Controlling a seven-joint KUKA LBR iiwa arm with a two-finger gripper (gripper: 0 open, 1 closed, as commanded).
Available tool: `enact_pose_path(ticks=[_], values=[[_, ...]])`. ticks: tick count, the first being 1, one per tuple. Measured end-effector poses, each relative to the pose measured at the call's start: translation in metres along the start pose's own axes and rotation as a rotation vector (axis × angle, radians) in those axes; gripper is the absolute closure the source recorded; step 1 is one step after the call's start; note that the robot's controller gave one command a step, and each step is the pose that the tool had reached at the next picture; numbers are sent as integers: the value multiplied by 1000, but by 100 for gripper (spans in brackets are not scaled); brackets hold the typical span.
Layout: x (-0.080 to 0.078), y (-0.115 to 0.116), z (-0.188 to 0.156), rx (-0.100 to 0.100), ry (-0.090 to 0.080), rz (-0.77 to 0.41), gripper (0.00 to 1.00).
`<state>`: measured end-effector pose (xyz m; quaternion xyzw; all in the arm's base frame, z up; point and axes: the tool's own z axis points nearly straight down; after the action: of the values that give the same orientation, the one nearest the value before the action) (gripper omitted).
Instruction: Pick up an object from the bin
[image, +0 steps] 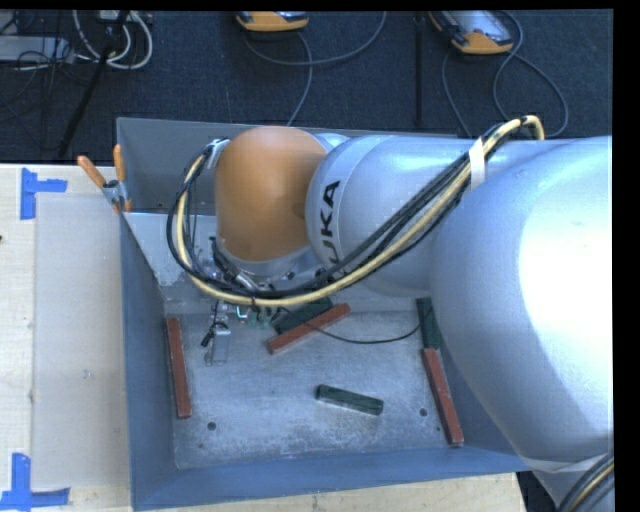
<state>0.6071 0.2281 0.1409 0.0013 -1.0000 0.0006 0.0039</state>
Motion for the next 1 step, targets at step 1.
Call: enact_pose_path(ticks=[1], values=[[-8,-44,-12,1,-8,-206,0]])
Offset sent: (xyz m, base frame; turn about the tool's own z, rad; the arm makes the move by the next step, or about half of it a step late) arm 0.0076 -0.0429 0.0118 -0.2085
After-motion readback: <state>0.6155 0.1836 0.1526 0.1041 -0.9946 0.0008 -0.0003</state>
